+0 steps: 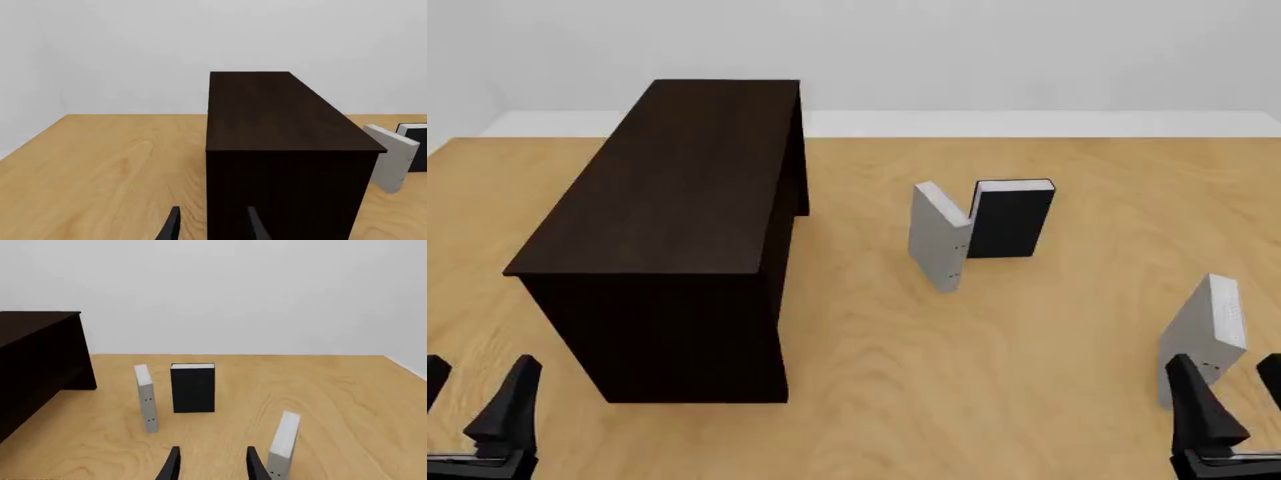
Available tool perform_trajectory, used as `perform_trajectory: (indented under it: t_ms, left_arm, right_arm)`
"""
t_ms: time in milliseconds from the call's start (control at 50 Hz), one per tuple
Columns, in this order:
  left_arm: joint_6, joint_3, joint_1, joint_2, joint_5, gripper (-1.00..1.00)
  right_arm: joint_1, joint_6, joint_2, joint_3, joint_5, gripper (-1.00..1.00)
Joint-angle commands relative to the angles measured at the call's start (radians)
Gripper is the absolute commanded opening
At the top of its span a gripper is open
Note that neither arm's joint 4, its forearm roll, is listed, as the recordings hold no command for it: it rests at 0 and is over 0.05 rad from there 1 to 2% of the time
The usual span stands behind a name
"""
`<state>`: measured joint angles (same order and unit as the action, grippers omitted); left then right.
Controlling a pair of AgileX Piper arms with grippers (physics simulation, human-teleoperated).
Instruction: Pick up the book on the right and place it under the cabinet shelf.
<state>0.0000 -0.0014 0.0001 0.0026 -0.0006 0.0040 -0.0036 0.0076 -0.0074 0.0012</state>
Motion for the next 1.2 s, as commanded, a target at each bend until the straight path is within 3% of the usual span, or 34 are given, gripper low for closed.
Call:
perform_trajectory:
  t_ms: [20,180,220,300,320,400,420,520,560,580,620,640,720,800,820,900,1200]
  left_arm:
    - [0.000,-0.003,0.000,0.005,-0.001,1.00]
    - [0.000,-0.003,0.000,0.004,0.000,1.00]
    - [0.000,-0.005,0.000,0.003,0.002,1.00]
    - [0.000,-0.003,0.000,0.002,0.002,1.00]
    - [0.000,-0.004,0.000,0.002,0.002,1.00]
    - [0.000,-0.003,0.000,0.001,0.002,1.00]
    - [0.000,-0.003,0.000,0.001,0.002,1.00]
    - [-0.009,-0.004,0.000,-0.002,-0.012,1.00]
    - [-0.013,-0.004,0.015,-0.002,-0.020,1.00]
    - [-0.009,-0.005,0.095,-0.002,-0.011,1.00]
    - [0.018,-0.004,0.147,0.021,0.017,1.00]
    - [-0.013,-0.008,0.133,-0.002,-0.016,1.00]
    - [-0.011,-0.006,0.140,-0.002,-0.012,1.00]
    - [-0.012,-0.011,0.214,-0.002,-0.008,1.00]
    - [-0.009,-0.010,0.225,-0.002,-0.002,1.00]
    - [-0.012,-0.008,0.270,-0.002,-0.012,1.00]
    - [-0.007,-0.008,0.268,-0.002,-0.001,1.00]
  right_arm:
    - [0.004,-0.015,0.003,-0.040,0.044,1.00]
    - [-0.007,-0.022,0.049,-0.164,0.156,1.00]
    - [-0.021,0.018,0.105,-0.200,0.180,1.00]
    - [0.060,0.041,0.118,-0.264,0.233,1.00]
    - [0.019,0.048,0.107,-0.278,0.252,1.00]
    - [-0.005,0.031,0.177,-0.351,0.295,1.00]
    - [-0.021,-0.001,0.188,-0.376,0.316,1.00]
    - [-0.074,-0.036,0.259,-0.443,0.373,1.00]
    - [-0.110,-0.078,0.287,-0.474,0.398,1.00]
    - [-0.097,-0.076,0.299,-0.493,0.416,1.00]
    - [-0.114,-0.055,0.325,-0.522,0.438,1.00]
    - [-0.119,-0.053,0.332,-0.529,0.444,1.00]
    - [-0.157,-0.064,0.382,-0.582,0.491,1.00]
    - [-0.210,-0.036,0.449,-0.626,0.533,1.00]
    - [-0.229,-0.062,0.465,-0.632,0.537,1.00]
    - [-0.260,-0.053,0.509,-0.661,0.558,1.00]
    - [-0.342,-0.059,0.664,-0.720,0.590,1.00]
